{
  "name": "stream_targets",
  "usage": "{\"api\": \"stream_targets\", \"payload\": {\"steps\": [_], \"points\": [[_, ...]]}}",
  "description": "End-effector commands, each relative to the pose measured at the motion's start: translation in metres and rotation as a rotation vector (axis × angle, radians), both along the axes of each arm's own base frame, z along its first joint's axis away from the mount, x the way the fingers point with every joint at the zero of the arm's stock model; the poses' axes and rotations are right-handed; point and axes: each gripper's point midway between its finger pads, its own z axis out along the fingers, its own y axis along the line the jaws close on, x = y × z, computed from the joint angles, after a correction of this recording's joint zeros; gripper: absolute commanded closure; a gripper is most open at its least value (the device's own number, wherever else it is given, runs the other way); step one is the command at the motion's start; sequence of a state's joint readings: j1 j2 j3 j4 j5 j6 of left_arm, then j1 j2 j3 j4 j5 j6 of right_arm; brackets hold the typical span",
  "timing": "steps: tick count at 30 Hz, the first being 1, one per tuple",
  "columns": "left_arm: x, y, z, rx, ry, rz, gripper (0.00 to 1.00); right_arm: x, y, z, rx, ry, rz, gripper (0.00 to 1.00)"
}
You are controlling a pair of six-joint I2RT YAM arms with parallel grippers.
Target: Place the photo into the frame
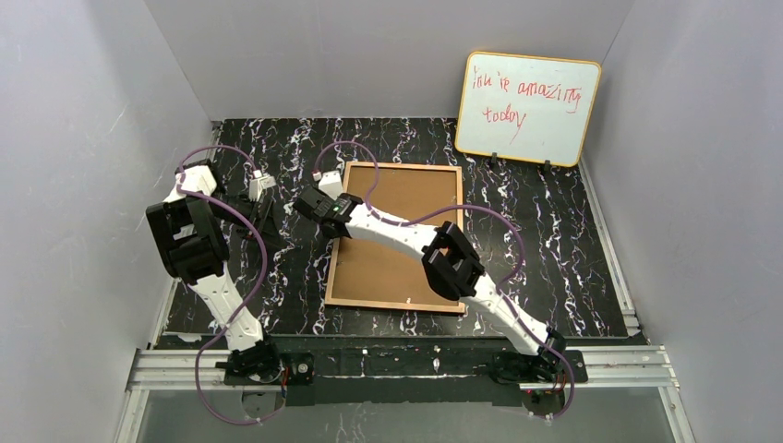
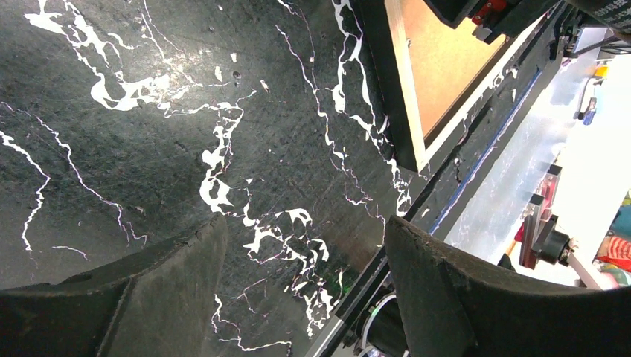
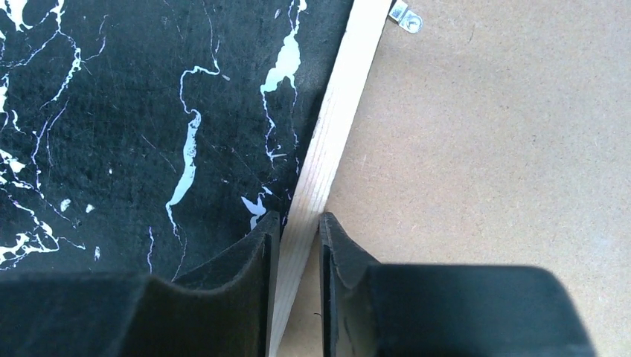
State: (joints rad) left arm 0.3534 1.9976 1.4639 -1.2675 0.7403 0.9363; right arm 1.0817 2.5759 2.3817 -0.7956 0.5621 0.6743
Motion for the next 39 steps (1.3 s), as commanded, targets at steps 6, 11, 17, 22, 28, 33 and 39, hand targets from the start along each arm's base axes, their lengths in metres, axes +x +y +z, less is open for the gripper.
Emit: {"api": "stream_targets", "payload": {"steps": [6,11,17,22,28,33,39], "points": [[-0.005,-0.007,0.008,-0.040,0.001,-0.009,0.25,-0.054,-0.033,-0.018,-0.197,0.058,0.127,0.83],[-0.005,-0.007,0.009,-0.039,-0.002,-0.014,0.26,-0.074,-0.038,-0.012,-0.217,0.083,0.218,0.86],[-0.005,-0.006,0.010,-0.037,-0.007,-0.018,0.26,-0.090,-0.035,-0.014,-0.212,0.164,0.281,0.61],[-0.006,-0.007,0.008,-0.044,0.000,-0.019,0.26,-0.090,-0.037,-0.015,-0.234,0.182,0.220,0.54],[-0.005,-0.006,0.007,-0.040,-0.001,-0.020,0.26,-0.089,-0.038,-0.021,-0.247,0.172,0.193,0.65],[-0.005,-0.006,0.007,-0.045,0.004,-0.018,0.26,-0.084,-0.025,-0.016,-0.239,0.135,0.188,0.79],[-0.004,-0.008,0.010,-0.053,0.004,-0.009,0.26,-0.078,0.016,0.037,-0.042,0.083,0.211,0.89]]}}
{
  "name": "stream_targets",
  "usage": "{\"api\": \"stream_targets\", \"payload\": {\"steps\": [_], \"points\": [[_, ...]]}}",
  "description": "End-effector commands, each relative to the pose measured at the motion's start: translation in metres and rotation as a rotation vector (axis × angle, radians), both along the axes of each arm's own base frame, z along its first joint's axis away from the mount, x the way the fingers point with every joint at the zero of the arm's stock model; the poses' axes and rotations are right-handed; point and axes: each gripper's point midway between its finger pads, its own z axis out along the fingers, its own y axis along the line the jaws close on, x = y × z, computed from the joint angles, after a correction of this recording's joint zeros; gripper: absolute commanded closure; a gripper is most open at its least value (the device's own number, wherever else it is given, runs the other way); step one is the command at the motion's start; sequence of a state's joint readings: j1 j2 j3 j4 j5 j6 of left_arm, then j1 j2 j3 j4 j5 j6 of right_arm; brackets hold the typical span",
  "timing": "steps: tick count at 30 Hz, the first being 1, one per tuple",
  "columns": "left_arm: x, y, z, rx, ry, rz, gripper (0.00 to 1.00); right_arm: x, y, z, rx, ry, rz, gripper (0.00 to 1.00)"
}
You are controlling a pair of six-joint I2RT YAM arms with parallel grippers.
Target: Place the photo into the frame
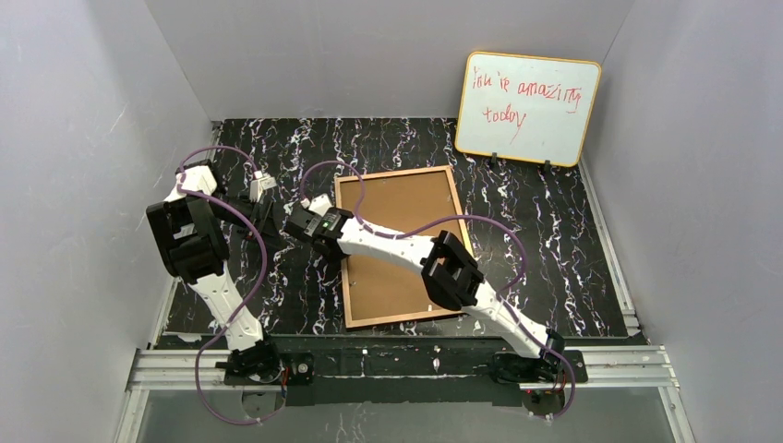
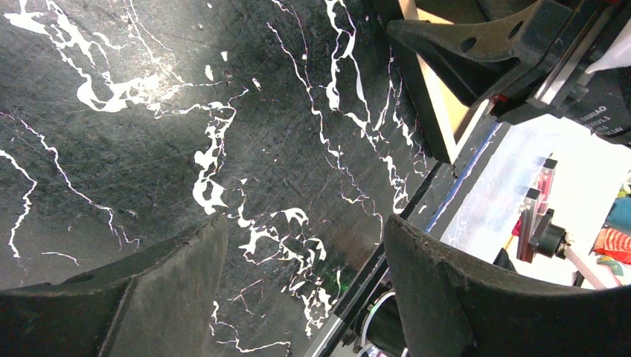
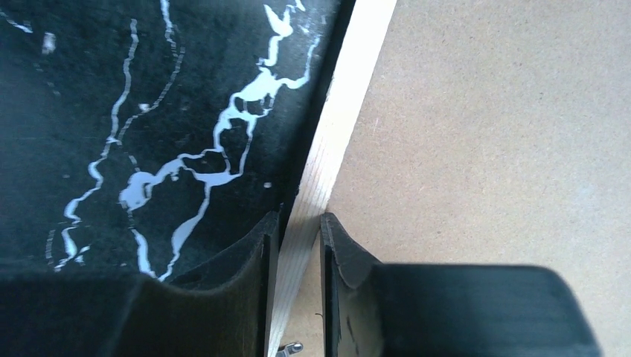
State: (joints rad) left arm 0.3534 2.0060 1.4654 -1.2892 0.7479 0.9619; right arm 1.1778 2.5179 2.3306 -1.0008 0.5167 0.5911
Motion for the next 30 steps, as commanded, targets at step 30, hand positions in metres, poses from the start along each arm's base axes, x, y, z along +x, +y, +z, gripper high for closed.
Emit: {"api": "stream_targets", "payload": {"steps": [30], "points": [[0.032,0.004,0.079,-0.074,-0.107,0.211,0.27,0.001,0.010,0.380,1.599,0.228,0.080,0.98]]}}
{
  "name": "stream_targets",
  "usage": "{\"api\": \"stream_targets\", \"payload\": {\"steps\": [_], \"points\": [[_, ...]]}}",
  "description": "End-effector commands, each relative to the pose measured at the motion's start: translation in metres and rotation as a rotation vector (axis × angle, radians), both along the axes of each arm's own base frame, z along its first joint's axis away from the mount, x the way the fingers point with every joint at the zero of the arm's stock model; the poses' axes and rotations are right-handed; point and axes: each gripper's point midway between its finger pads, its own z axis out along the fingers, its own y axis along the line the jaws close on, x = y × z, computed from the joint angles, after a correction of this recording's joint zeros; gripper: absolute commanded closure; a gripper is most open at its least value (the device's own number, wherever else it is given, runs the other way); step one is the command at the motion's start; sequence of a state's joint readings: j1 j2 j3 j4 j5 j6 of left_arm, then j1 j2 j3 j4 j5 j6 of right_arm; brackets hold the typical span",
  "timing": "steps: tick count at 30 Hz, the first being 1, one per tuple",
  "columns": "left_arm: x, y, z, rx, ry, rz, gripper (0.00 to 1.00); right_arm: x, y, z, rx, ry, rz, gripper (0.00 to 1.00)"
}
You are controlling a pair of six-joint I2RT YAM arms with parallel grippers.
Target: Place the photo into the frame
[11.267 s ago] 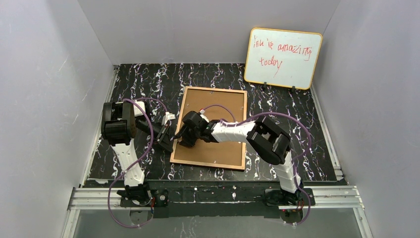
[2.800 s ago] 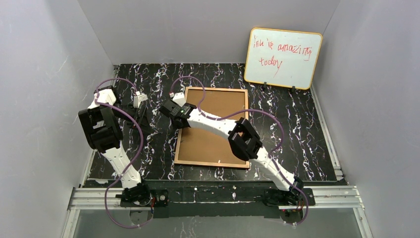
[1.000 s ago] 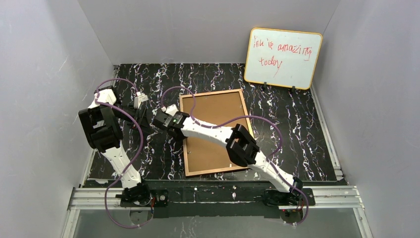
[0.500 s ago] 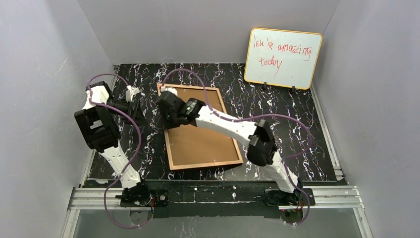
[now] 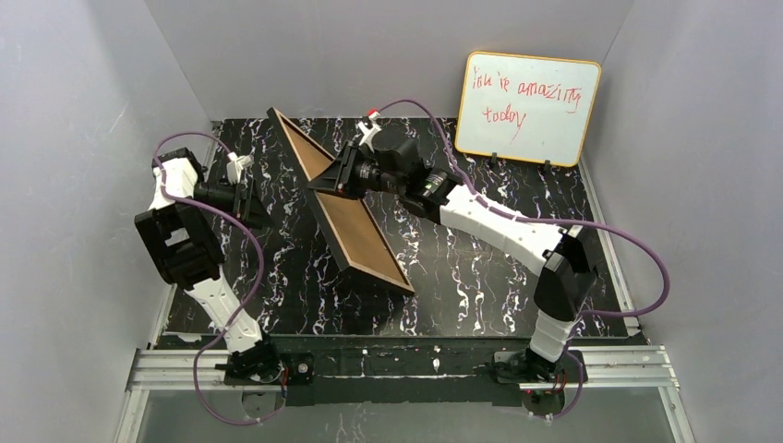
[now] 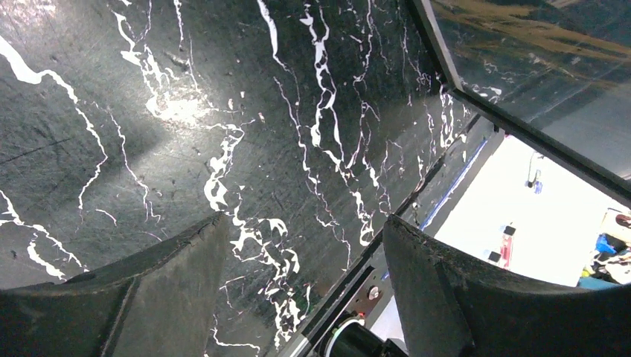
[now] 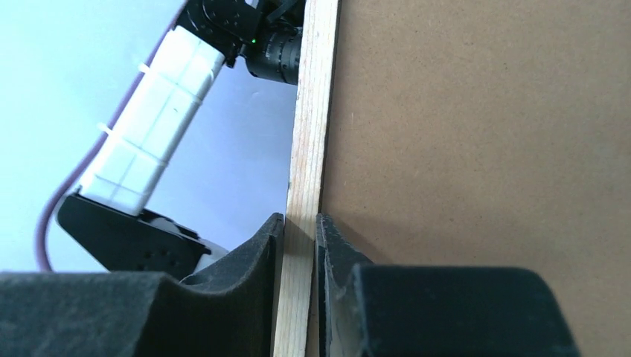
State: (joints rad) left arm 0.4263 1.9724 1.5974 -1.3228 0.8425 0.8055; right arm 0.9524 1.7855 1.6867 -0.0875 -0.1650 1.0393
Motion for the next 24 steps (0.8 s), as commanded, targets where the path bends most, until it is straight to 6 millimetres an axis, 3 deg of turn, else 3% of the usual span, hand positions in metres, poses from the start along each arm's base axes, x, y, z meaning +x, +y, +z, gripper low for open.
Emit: {"api": "stream_targets", "payload": {"steps": [1,6,11,15,20,24], "points": [[0.003,-0.016,0.036,-0.026,-0.073,0.001,0.27,-0.001,-0.017,0.096,0.350,-0.030,0.020,0.98],[0.012,-0.040,0.064,-0.042,-0.127,-0.031,0.28,0.008,-0.032,0.111,0.412,0.021,0.002,0.97],[0.041,-0.074,0.130,-0.059,-0.282,-0.024,0.29,0.019,-0.039,0.103,0.415,0.075,-0.017,0.97],[0.070,-0.104,0.169,-0.027,-0.395,0.003,0.30,0.031,-0.055,0.091,0.424,0.119,-0.049,0.97],[0.085,-0.141,0.188,-0.006,-0.449,-0.031,0.30,0.036,-0.069,0.074,0.375,0.138,-0.066,0.92],[0.090,-0.172,0.192,0.021,-0.484,-0.081,0.30,0.037,-0.075,0.059,0.333,0.161,-0.062,0.84]]}}
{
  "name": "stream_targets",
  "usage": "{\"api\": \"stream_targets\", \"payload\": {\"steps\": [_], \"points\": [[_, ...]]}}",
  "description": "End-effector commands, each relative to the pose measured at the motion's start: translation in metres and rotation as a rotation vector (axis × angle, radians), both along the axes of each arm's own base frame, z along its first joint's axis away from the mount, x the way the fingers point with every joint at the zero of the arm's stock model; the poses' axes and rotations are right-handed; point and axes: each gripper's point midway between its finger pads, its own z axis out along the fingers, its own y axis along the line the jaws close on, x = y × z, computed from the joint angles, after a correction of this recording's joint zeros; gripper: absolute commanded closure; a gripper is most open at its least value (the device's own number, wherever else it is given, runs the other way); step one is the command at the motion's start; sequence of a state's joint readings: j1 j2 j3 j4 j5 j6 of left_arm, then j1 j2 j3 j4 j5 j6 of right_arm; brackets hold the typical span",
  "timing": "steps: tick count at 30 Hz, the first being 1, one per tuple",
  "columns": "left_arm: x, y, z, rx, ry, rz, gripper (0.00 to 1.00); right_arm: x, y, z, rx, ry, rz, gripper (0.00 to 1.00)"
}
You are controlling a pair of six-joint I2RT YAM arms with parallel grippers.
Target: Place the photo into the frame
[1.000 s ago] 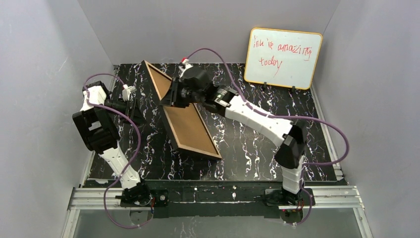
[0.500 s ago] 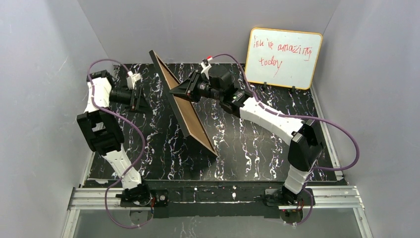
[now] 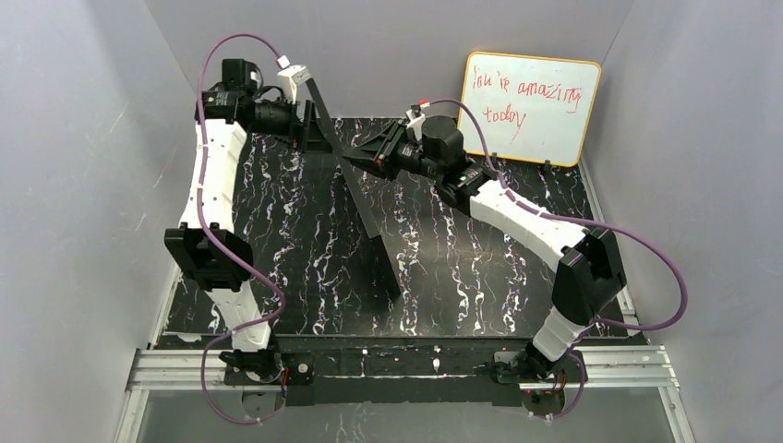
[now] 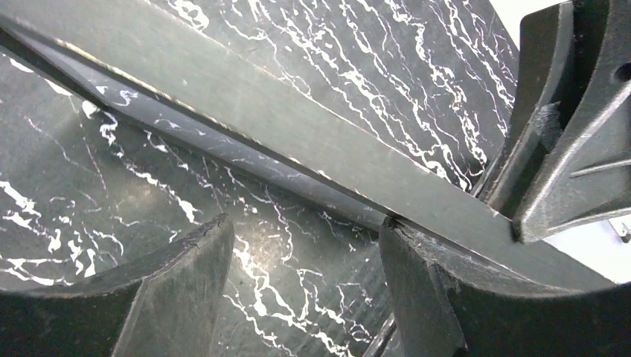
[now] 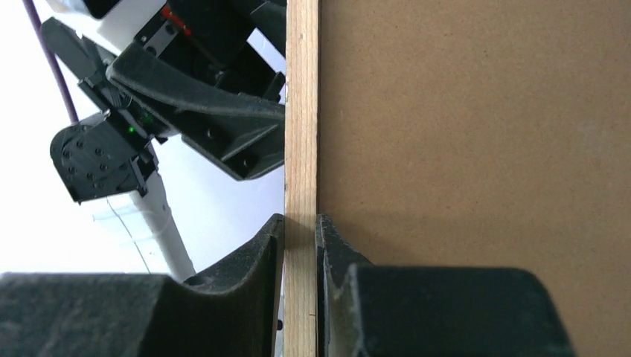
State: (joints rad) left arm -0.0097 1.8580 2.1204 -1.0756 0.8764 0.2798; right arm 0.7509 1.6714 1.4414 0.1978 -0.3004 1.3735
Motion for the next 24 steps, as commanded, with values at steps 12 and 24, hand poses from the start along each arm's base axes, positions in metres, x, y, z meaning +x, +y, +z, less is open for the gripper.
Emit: {"api": "stream_targets", "payload": {"steps": [12,24], "points": [[0.016,-0.058,-0.010,0.105,-0.004,-0.019,0.31,-0.008,-0.040,0.020,-0.153,-0.112,0.041,0.33],[0.017,-0.089,-0.015,0.137,-0.022,-0.063,0.31,0.008,-0.070,-0.008,-0.600,-0.217,0.061,0.30]]}}
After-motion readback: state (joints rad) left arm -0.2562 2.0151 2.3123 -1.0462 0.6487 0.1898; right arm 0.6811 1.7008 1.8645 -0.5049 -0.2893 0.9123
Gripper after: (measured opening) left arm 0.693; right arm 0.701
